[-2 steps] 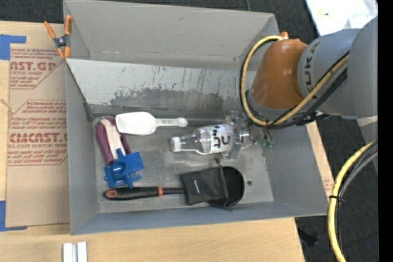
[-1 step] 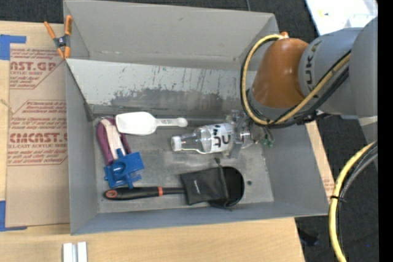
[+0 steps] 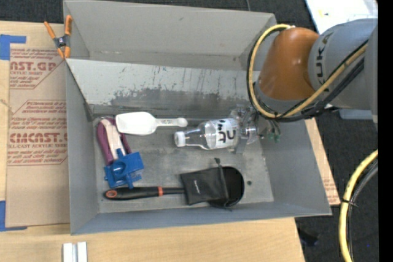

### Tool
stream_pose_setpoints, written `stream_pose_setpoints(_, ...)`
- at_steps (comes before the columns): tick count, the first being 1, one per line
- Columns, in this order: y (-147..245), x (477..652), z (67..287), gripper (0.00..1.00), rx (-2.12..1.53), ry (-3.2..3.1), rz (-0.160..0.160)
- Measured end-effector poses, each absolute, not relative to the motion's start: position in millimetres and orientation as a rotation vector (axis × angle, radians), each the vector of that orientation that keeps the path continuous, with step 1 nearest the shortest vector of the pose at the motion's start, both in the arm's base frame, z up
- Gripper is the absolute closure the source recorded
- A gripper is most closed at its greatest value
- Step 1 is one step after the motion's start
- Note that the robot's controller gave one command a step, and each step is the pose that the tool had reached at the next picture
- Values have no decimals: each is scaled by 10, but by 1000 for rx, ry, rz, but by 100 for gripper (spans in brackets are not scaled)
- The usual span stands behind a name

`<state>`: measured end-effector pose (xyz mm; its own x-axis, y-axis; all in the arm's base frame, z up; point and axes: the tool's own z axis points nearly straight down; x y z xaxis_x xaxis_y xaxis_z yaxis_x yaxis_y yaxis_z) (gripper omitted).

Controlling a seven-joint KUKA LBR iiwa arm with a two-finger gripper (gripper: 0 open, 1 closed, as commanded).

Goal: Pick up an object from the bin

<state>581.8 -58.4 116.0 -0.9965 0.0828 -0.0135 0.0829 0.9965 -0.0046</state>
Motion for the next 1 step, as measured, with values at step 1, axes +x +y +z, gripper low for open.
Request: stream_pose_setpoints(1,-587,5847,1493,100,130,3115,-8)
